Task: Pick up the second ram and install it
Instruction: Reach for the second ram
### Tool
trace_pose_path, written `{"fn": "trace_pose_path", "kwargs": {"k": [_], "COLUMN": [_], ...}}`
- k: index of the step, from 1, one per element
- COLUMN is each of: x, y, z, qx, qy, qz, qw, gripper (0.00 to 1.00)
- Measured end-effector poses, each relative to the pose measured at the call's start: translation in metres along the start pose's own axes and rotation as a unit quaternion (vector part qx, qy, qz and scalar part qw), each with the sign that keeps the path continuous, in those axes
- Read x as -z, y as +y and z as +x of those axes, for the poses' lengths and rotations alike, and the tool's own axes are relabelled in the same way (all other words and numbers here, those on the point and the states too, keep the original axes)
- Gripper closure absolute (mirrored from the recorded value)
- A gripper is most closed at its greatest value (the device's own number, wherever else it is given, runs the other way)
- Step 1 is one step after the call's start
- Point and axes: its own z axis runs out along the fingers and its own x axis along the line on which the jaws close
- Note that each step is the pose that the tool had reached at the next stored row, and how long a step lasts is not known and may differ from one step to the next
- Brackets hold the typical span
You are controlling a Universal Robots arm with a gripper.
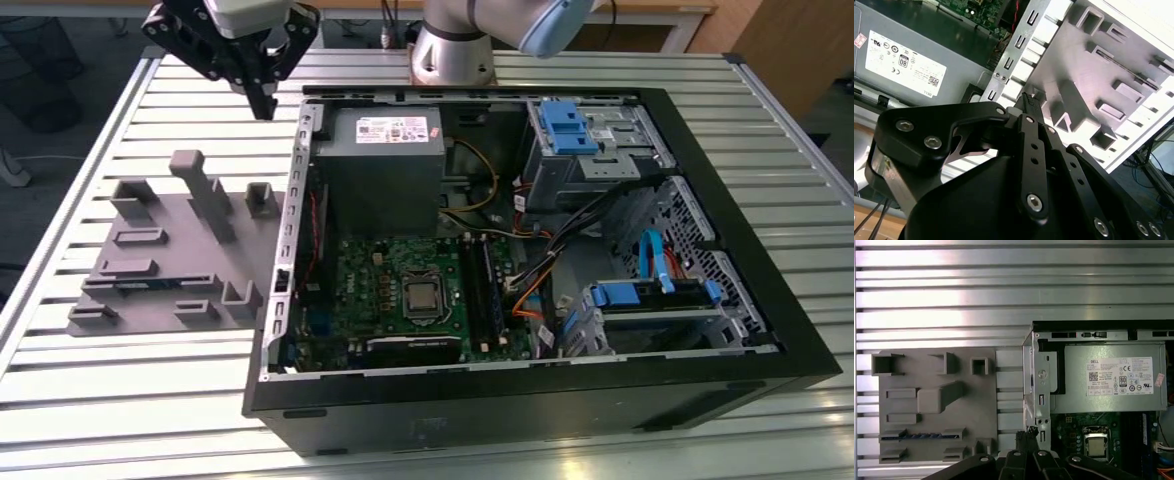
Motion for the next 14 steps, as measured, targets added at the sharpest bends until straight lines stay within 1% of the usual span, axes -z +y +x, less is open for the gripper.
{"fn": "trace_pose_path", "kwargs": {"k": [7, 14], "x": [0.0001, 0.0003], "y": [-0.0006, -0.001], "z": [0.003, 0.0138], "qx": [0.0, 0.0], "qy": [0.0, 0.0], "qz": [0.0, 0.0], "qw": [1.0, 1.0], "gripper": [0.89, 0.89]}}
